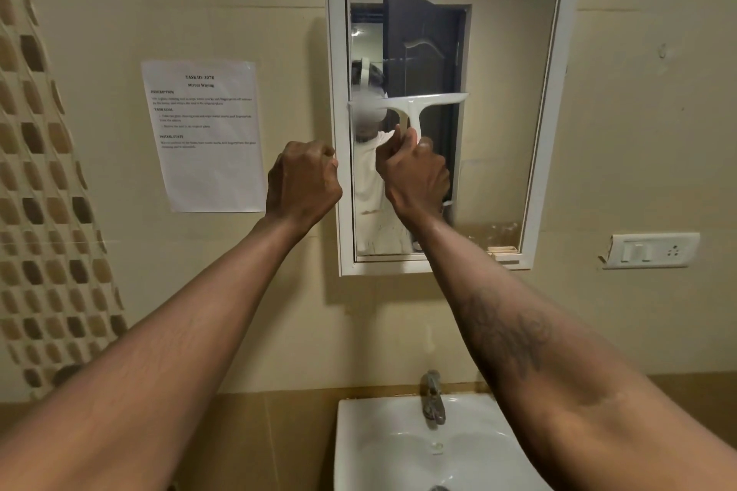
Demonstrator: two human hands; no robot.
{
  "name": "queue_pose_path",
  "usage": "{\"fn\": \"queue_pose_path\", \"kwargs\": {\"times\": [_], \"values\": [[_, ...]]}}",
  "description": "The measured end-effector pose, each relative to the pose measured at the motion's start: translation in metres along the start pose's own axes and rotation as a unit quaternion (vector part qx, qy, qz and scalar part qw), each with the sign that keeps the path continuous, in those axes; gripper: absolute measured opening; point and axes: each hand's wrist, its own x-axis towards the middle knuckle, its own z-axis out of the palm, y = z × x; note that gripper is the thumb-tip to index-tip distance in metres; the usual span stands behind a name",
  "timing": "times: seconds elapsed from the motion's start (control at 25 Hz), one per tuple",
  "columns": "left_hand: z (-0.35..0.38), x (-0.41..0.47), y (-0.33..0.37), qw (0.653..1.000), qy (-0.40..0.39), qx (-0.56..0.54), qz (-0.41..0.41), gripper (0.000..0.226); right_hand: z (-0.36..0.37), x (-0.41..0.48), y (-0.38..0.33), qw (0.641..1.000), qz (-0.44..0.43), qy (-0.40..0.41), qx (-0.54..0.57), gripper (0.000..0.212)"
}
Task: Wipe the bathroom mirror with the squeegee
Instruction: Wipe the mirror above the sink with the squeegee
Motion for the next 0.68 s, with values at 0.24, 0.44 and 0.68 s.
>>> {"fn": "queue_pose_path", "kwargs": {"times": [0.24,0.44,0.68], "values": [[0.004,-0.009,0.002,1.000,-0.010,-0.002,-0.004,0.022,0.005,-0.037,0.019,0.999,0.036,-0.009,0.020,0.049],[0.010,-0.021,0.000,1.000,-0.021,-0.003,-0.012,0.022,0.007,-0.065,0.038,0.997,0.021,-0.054,-0.055,0.048],[0.020,-0.040,-0.004,0.999,-0.039,0.000,-0.015,0.024,0.010,-0.102,0.057,0.995,0.064,-0.072,-0.020,0.046]]}}
